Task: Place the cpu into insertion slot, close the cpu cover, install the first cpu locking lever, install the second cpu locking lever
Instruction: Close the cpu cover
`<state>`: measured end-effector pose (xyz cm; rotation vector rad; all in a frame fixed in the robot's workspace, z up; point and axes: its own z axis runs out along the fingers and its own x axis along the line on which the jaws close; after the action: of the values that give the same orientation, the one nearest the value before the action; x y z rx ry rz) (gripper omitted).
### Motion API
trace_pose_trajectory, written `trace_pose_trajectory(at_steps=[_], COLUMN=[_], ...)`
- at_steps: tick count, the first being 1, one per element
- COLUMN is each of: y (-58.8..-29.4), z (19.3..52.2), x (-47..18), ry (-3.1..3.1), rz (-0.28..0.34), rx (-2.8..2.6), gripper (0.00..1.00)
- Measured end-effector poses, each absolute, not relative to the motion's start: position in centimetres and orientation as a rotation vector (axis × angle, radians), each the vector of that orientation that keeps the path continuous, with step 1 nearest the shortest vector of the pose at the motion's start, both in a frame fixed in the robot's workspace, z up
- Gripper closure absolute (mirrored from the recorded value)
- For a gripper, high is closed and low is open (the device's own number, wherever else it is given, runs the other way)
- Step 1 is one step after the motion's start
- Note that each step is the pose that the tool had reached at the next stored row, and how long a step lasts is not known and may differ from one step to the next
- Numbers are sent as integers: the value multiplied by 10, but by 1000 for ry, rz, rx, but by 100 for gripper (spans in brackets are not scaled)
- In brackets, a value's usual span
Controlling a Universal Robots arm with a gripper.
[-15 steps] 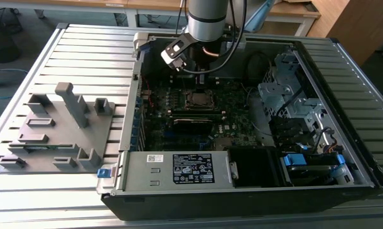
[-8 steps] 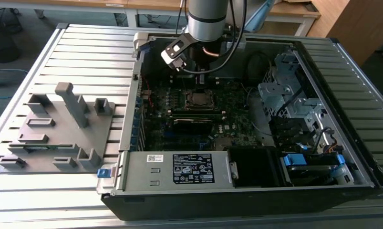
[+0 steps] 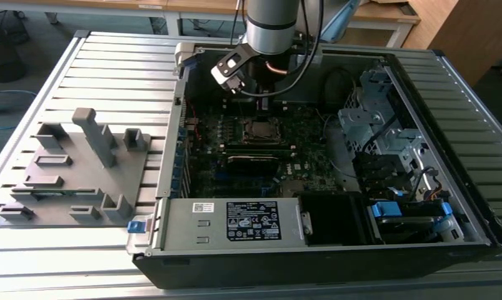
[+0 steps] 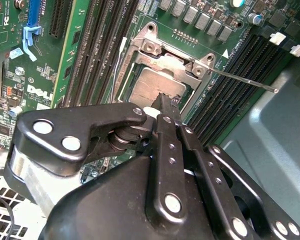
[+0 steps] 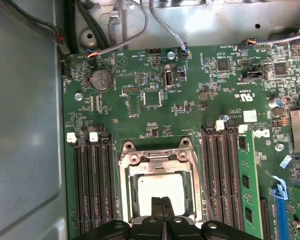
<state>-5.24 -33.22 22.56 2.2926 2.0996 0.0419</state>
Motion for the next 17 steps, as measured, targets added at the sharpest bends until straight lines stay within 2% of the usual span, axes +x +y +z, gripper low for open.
trace_pose_trajectory(at_steps=[17], y=[-332], z=[225], x=[-52], ry=[2259], rz=[45], rx=[2138], gripper=[90])
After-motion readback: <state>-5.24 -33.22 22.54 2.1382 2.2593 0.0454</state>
